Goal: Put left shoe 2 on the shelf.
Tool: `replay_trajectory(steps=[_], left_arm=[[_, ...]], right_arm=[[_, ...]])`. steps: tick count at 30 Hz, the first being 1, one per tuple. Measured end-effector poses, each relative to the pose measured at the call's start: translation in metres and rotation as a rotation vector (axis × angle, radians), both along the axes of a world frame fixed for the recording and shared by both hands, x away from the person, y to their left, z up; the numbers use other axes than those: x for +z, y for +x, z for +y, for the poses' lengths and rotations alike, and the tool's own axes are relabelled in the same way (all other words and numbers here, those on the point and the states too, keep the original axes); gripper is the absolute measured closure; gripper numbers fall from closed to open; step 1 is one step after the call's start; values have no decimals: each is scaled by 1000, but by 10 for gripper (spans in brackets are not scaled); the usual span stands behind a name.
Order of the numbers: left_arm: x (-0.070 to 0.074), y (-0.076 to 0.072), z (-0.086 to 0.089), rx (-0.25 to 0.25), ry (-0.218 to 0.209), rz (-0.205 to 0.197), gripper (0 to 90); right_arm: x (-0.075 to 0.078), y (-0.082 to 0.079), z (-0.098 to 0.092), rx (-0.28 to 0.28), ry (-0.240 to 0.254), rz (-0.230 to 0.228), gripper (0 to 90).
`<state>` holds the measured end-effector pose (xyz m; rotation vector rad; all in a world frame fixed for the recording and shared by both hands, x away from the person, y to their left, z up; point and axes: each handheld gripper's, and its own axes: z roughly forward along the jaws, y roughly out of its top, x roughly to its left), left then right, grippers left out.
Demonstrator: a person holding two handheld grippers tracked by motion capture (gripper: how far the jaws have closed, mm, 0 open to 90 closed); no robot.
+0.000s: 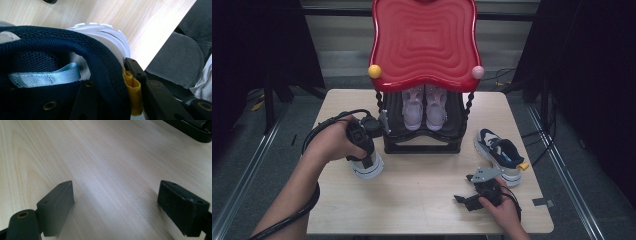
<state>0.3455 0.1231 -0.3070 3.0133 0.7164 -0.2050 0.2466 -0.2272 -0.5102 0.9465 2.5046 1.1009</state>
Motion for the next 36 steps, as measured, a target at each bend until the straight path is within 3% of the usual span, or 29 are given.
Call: replay_trajectory(steps=[16, 36], left_arm=[[43, 1, -3, -15, 35, -60, 738], [98, -3, -10, -49, 42, -123, 737]], right_arm=[[0, 0, 0, 1, 0, -1, 132], [0, 0, 0, 1, -2, 3, 131]])
